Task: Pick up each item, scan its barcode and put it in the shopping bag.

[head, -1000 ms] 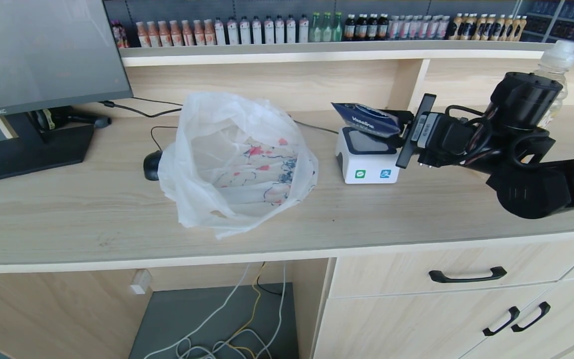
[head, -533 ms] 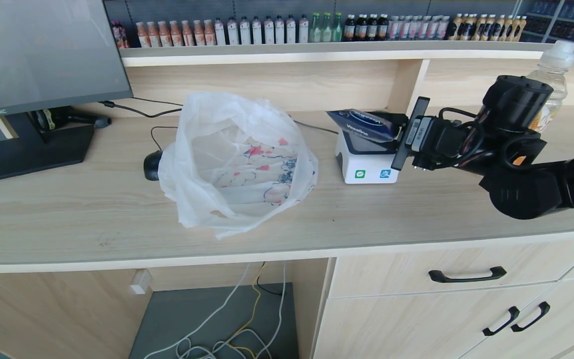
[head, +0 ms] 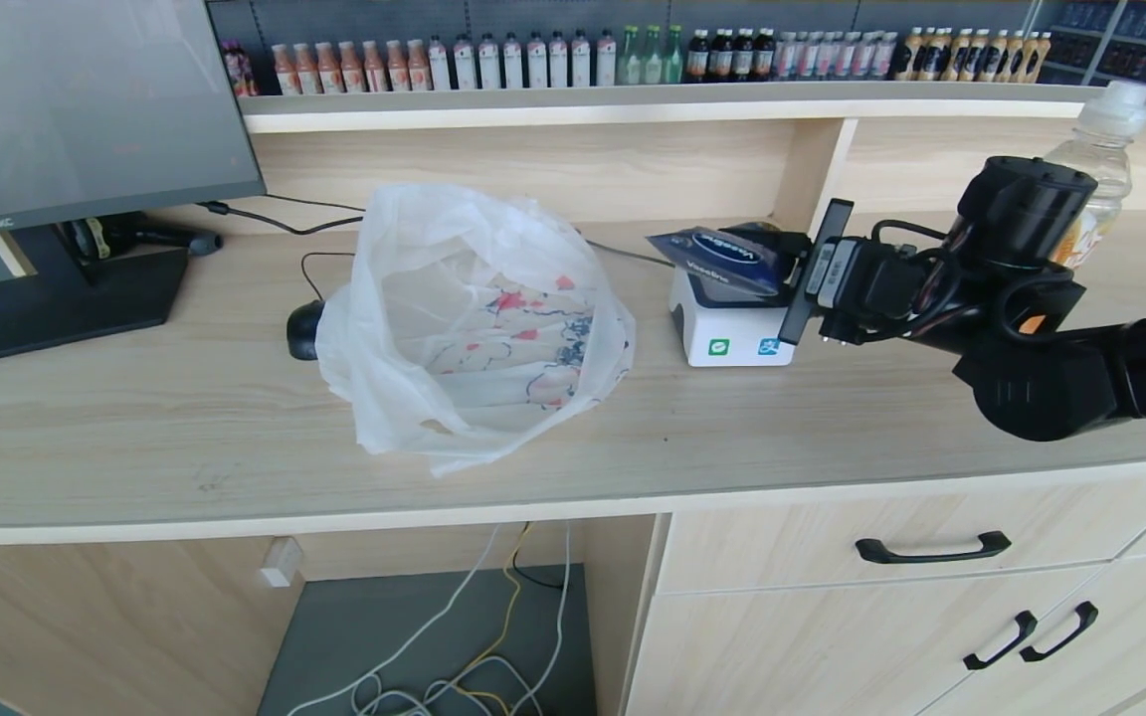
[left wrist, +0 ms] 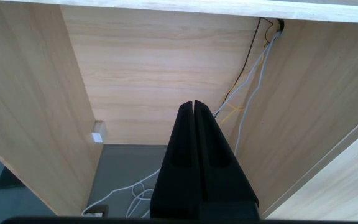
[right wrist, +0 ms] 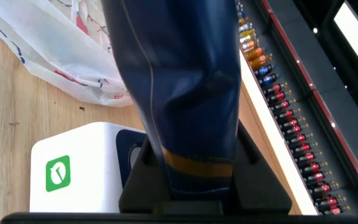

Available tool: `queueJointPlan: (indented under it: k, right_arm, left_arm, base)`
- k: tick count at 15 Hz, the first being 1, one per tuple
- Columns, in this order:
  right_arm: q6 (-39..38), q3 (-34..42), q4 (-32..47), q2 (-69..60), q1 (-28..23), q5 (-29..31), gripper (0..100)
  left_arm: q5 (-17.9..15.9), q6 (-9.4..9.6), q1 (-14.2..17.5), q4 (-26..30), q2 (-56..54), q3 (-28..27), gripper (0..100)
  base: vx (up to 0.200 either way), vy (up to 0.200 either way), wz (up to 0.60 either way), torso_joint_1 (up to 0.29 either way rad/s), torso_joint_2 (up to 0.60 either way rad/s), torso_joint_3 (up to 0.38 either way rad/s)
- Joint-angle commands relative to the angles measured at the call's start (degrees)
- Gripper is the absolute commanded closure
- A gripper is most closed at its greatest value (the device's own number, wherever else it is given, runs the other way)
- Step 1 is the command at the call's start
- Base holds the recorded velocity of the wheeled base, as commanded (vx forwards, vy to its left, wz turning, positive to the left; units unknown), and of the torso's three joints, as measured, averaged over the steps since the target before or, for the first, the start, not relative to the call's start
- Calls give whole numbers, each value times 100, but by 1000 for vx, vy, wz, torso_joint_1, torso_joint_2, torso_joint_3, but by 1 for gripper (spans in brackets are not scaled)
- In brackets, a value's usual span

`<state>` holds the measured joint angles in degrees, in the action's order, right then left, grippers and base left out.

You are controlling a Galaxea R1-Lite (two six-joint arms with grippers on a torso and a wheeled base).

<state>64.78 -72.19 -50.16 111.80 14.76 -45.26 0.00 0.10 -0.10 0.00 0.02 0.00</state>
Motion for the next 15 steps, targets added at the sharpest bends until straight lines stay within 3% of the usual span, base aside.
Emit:
queueJointPlan:
  k: [1,15]
  right_arm:
    - [-1,3,7,26,0,0,100]
    - [79,12,7,61,62,0,100]
  left_arm:
    - [0,-1,1,0,-2,0,100]
    - [0,-1,1,0,-2,0,100]
  base:
    - [0,0,0,0,0,0]
    - [0,0,0,0,0,0]
